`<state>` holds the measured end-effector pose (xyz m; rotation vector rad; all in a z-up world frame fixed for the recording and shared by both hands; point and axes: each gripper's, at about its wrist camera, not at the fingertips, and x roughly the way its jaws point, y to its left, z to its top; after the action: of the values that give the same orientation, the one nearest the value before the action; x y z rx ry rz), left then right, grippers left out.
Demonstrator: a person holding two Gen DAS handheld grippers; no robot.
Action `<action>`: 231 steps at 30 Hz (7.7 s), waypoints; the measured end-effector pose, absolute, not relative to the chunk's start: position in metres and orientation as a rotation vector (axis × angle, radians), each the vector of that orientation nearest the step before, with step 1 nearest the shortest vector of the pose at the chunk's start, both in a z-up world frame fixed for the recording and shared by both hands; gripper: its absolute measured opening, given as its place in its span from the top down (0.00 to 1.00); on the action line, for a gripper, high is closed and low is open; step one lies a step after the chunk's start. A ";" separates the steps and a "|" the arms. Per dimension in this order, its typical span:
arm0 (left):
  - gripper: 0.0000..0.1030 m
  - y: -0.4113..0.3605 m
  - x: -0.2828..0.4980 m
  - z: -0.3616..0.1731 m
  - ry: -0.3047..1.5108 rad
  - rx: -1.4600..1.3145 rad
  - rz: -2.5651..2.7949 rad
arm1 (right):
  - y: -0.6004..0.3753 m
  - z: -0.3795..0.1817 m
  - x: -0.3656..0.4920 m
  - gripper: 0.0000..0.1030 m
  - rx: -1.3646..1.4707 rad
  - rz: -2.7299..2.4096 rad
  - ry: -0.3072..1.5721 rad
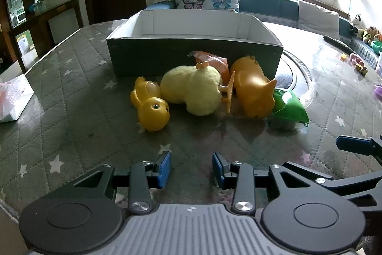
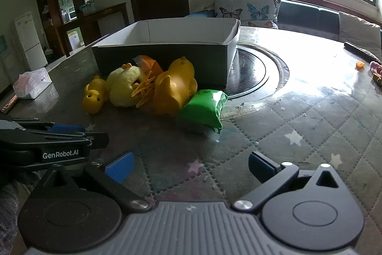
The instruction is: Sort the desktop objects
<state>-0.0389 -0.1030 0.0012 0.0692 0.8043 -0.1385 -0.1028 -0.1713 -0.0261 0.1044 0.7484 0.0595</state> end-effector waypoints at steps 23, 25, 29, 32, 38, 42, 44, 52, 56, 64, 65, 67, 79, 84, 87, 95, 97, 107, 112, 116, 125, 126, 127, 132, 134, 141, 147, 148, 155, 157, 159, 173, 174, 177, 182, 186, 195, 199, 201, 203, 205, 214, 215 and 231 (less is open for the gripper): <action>0.60 -0.102 -0.035 -0.002 0.816 0.075 -0.122 | -0.245 -0.062 -0.060 0.00 0.076 0.104 0.748; 0.60 -0.102 -0.034 -0.002 0.817 0.076 -0.121 | -0.249 -0.063 -0.057 0.00 0.076 0.106 0.747; 0.60 -0.102 -0.033 -0.002 0.821 0.075 -0.120 | -0.253 -0.066 -0.052 0.00 0.075 0.109 0.746; 0.60 -0.101 -0.032 -0.002 0.824 0.073 -0.120 | -0.255 -0.067 -0.050 0.00 0.072 0.109 0.744; 0.60 -0.101 -0.029 -0.002 0.829 0.068 -0.119 | -0.256 -0.068 -0.046 0.00 0.073 0.114 0.746; 0.60 -0.101 -0.028 -0.001 0.833 0.066 -0.119 | -0.255 -0.069 -0.045 0.00 0.068 0.123 0.747; 0.60 -0.102 -0.028 -0.001 0.834 0.067 -0.121 | -0.253 -0.070 -0.045 0.00 0.061 0.126 0.747; 0.60 -0.101 -0.024 0.000 0.839 0.060 -0.120 | -0.253 -0.069 -0.041 0.00 0.052 0.134 0.742; 0.61 -0.102 -0.021 0.000 0.839 0.060 -0.125 | -0.252 -0.069 -0.038 0.00 0.047 0.141 0.741; 0.61 -0.100 -0.014 0.003 0.846 0.047 -0.128 | -0.251 -0.068 -0.033 0.00 0.039 0.152 0.738; 0.61 -0.100 -0.014 0.003 0.846 0.048 -0.127 | -0.250 -0.068 -0.032 0.00 0.037 0.152 0.736; 0.61 -0.100 -0.012 0.005 0.846 0.049 -0.126 | -0.249 -0.067 -0.031 0.00 0.033 0.155 0.733; 0.61 -0.097 -0.005 0.009 0.849 0.050 -0.121 | -0.244 -0.064 -0.023 0.01 0.018 0.180 0.730; 0.61 -0.095 -0.001 0.011 0.853 0.048 -0.120 | -0.243 -0.060 -0.018 0.01 0.017 0.191 0.725; 0.61 -0.094 0.002 0.013 0.853 0.049 -0.119 | -0.240 -0.059 -0.014 0.01 0.014 0.199 0.724; 0.61 -0.086 0.004 0.018 0.853 0.041 -0.111 | -0.234 -0.056 -0.009 0.03 0.004 0.230 0.722; 0.61 -0.084 0.004 0.020 0.852 0.037 -0.108 | -0.233 -0.056 -0.007 0.03 0.001 0.238 0.720; 0.61 -0.067 0.009 0.031 0.831 -0.003 -0.091 | -0.224 -0.053 0.000 0.03 -0.011 0.277 0.707; 0.61 -0.057 0.014 0.037 0.825 -0.018 -0.083 | -0.215 -0.051 0.001 0.04 -0.027 0.320 0.697; 0.61 -0.049 0.020 0.044 0.812 -0.036 -0.094 | -0.207 -0.047 0.002 0.06 -0.044 0.359 0.685; 0.61 -0.030 0.049 0.048 0.843 -0.074 -0.110 | -0.181 -0.038 0.010 0.11 -0.074 0.474 0.664; 0.61 -0.029 0.052 0.048 0.848 -0.083 -0.116 | -0.177 -0.038 0.011 0.12 -0.076 0.486 0.665; 0.61 -0.029 0.054 0.048 0.853 -0.092 -0.122 | -0.174 -0.038 0.013 0.14 -0.074 0.499 0.667; 0.61 -0.032 0.069 0.040 0.886 -0.092 -0.147 | -0.158 -0.047 0.025 0.22 -0.086 0.537 0.696; 0.61 -0.032 0.074 0.037 0.903 -0.079 -0.161 | -0.153 -0.051 0.029 0.23 -0.093 0.534 0.710; 0.60 -0.029 0.087 0.034 0.925 -0.053 -0.201 | -0.135 -0.066 0.044 0.34 -0.122 0.535 0.735; 0.62 -0.022 0.099 0.029 0.958 -0.089 -0.217 | -0.126 -0.074 0.055 0.49 -0.116 0.508 0.747; 0.62 -0.021 0.100 0.028 0.964 -0.100 -0.229 | -0.125 -0.075 0.056 0.54 -0.110 0.502 0.753; 0.64 -0.016 0.102 0.017 1.005 -0.178 -0.259 | -0.130 -0.080 0.059 0.67 -0.078 0.489 0.768; 0.70 -0.015 0.101 0.017 1.008 -0.188 -0.268 | -0.131 -0.080 0.059 0.67 -0.077 0.493 0.770; 0.71 -0.015 0.100 0.018 1.011 -0.190 -0.268 | -0.133 -0.080 0.057 0.67 -0.070 0.500 0.771; 0.73 -0.031 0.079 0.066 0.931 -0.184 -0.265 | -0.158 -0.048 0.039 0.67 -0.028 0.529 0.680; 0.74 -0.036 0.081 0.071 0.916 -0.183 -0.273 | -0.162 -0.044 0.039 0.67 -0.028 0.522 0.665; 0.74 -0.051 0.090 0.087 0.876 -0.178 -0.298 | -0.176 -0.032 0.042 0.67 -0.032 0.497 0.625; 0.74 -0.079 0.117 0.101 0.840 -0.173 -0.345 | -0.200 -0.016 0.058 0.67 -0.042 0.441 0.578; 0.76 -0.097 0.146 0.103 0.847 -0.179 -0.372 | -0.219 -0.010 0.081 0.67 -0.037 0.400 0.575; 0.79 -0.132 0.220 0.075 0.926 -0.168 -0.410 | -0.255 -0.022 0.148 0.67 0.002 0.343 0.675; 0.79 -0.133 0.240 0.051 0.991 -0.199 -0.411 | -0.261 -0.039 0.168 0.67 0.007 0.348 0.747; 0.79 -0.132 0.244 0.042 1.014 -0.207 -0.409 | -0.262 -0.050 0.177 0.67 0.004 0.353 0.786; 0.79 -0.131 0.247 0.034 1.032 -0.217 -0.408 | -0.261 -0.058 0.180 0.67 0.005 0.360 0.818; 0.79 -0.129 0.249 0.029 1.047 -0.237 -0.409 | -0.263 -0.062 0.183 0.67 0.022 0.371 0.838; 0.78 -0.127 0.246 0.020 1.073 -0.259 -0.418 | -0.264 -0.063 0.191 0.66 0.023 0.359 0.866; 0.78 -0.127 0.246 0.021 1.076 -0.260 -0.418 | -0.264 -0.063 0.189 0.66 0.023 0.355 0.863; 0.77 -0.130 0.214 0.033 1.013 -0.202 -0.426 | -0.271 -0.044 0.142 0.53 0.021 0.301 0.751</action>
<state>0.2136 -0.1296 0.0325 -0.2022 1.0133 -0.4264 0.1420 -0.2715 -0.0439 0.0215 0.7510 0.3009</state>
